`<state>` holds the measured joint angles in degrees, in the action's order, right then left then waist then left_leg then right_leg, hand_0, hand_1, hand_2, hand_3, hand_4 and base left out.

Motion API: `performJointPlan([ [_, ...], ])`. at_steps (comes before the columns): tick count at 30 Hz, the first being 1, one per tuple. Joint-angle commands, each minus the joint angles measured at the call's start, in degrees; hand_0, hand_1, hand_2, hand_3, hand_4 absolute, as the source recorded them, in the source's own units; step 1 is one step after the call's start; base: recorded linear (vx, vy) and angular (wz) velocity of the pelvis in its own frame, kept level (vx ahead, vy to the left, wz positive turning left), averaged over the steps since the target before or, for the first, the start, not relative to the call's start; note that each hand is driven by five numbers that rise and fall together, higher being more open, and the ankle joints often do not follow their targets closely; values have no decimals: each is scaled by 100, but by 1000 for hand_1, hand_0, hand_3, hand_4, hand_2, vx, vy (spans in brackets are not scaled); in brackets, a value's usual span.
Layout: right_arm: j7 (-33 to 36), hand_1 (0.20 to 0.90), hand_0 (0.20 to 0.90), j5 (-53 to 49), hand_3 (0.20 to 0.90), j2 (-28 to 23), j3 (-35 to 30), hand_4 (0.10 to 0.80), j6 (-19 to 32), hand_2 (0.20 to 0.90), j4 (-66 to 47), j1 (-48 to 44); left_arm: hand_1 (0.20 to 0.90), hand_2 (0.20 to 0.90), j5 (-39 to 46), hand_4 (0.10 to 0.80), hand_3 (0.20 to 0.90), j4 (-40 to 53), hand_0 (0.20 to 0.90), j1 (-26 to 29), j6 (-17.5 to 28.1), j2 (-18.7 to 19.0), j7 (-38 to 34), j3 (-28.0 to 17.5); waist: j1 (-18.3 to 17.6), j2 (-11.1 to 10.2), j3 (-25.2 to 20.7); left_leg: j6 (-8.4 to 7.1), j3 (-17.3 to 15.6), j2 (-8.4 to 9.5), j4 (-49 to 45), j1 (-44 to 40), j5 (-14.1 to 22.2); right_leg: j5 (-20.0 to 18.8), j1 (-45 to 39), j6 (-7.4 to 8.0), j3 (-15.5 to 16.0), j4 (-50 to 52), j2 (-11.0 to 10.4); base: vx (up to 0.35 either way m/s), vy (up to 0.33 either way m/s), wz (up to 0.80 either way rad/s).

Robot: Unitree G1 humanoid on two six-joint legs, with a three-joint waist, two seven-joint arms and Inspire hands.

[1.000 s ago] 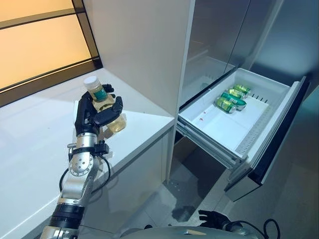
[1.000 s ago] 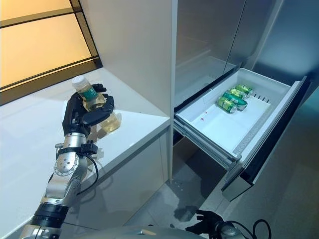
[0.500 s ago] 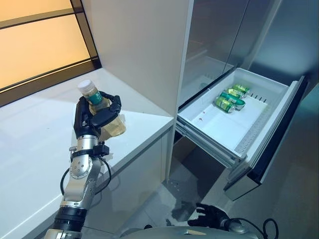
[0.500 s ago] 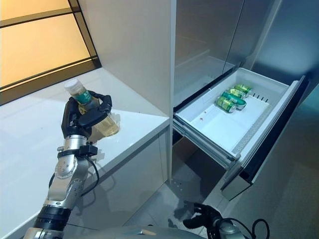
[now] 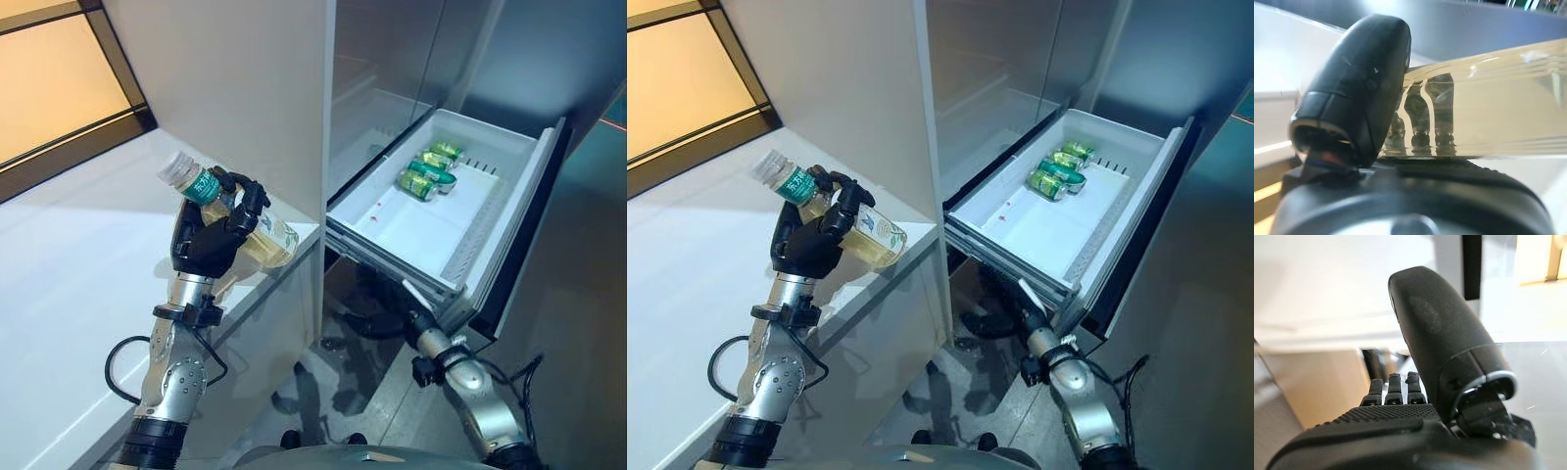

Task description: Put drinks into fridge and close the fridge

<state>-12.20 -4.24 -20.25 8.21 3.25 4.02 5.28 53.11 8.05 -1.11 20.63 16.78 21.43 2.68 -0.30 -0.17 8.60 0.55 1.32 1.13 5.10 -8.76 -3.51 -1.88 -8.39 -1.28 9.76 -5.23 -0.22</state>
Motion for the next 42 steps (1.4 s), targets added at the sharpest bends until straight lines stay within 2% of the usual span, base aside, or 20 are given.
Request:
performJointPlan([
  [1, -145, 900, 900, -102, 900, -241, -417, 800, 334, 900, -1166, -523, 300, 300, -396, 100, 200, 900, 300, 771, 982, 225, 196, -223, -106, -30, -388, 49, -304, 83, -10, -161, 495, 279, -99, 433, -227, 306, -112, -36, 13, -7],
  [8, -584, 900, 900, -1024, 900, -443, -554, 800, 458, 900, -2175, -850, 300, 300, -716, 100, 200, 970, 300, 959, 1019, 393, 73, -110, -170, 5, -415, 83, -382, 89, -10, -126, 468, 240, 8, 450, -374, 381, -134, -43, 10, -11],
  [16, -1345, 900, 900, -1759, 900, -647, -92, 800, 239, 900, -2500, -1344, 300, 300, -919, 100, 200, 899, 300, 1305, 952, 470, -196, 396, -154, -34, -467, 91, -447, 105, -10, -169, 526, 268, -11, 477, -406, 388, -157, -12, 7, -7],
  [30, -1576, 900, 900, -2284, 900, -700, 603, 800, -345, 900, -2538, -2022, 300, 300, -1386, 100, 200, 804, 300, 1876, 652, 413, -377, 1239, -155, -151, -500, 86, -509, 106, -10, -165, 522, 213, -30, 468, -392, 320, -135, 2, -2, -1],
  [37, -1593, 900, 900, -2544, 900, -630, 794, 800, -553, 900, -2576, -2169, 300, 300, -1502, 100, 200, 699, 300, 1914, 324, 381, -347, 1494, -152, -164, -515, 74, -592, 97, -10, -145, 513, 165, -27, 463, -384, 246, -116, 9, -16, -7],
  [42, -1612, 900, 900, -2728, 900, -636, 849, 800, -607, 900, -2576, -2209, 300, 300, -1842, 100, 200, 562, 300, 1920, 308, 440, -424, 1635, -157, -162, -503, 73, -617, 91, -10, -143, 502, 161, -26, 451, -381, 238, -102, 1, -5, -3],
])
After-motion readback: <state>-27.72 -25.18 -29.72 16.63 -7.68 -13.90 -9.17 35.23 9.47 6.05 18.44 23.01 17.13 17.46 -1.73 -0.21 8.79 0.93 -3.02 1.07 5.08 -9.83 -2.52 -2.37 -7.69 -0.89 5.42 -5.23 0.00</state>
